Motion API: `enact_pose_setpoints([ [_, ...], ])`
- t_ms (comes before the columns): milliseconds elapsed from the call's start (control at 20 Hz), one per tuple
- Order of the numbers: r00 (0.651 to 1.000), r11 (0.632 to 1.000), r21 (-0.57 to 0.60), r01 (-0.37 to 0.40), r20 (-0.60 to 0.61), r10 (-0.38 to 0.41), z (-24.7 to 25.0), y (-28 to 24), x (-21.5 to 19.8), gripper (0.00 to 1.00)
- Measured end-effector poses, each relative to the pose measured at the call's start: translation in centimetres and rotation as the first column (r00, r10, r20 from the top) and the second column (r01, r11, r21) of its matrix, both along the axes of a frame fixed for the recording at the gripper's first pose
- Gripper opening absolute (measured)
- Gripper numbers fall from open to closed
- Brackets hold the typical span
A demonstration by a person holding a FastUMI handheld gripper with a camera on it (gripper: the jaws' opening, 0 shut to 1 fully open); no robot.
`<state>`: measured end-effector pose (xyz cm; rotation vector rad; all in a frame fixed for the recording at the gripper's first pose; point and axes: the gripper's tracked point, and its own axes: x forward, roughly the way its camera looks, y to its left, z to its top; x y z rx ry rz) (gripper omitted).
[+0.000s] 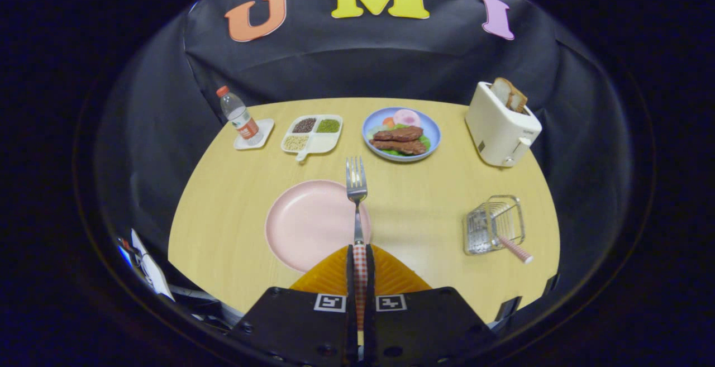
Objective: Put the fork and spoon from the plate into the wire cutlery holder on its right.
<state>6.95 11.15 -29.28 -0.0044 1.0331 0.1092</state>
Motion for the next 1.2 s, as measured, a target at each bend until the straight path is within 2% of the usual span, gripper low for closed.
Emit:
enact_pose_setpoints([
  [200, 0.999, 1.0, -0.006, 0.009, -0.053, -0.01, 3.0, -5.1, 0.7, 0.05],
  [400, 0.984, 0.998, -0.055, 0.031, -0.175, -0.04, 3.9, -10.6, 0.9, 0.05],
  [600, 0.933, 0.994, -0.018, 0.105, -0.344, -0.105, 3.4, -14.1, 1.0, 0.05],
  [750, 0.903, 0.993, -0.023, 0.118, -0.414, -0.116, 2.7, -15.4, 1.4, 0.05],
  [850, 0.87, 0.992, -0.033, 0.124, -0.478, -0.124, 1.8, -16.3, 0.9, 0.05],
  [1200, 0.7, 0.977, -0.096, 0.192, -0.684, -0.204, -2.2, -19.8, 0.0, 0.05],
])
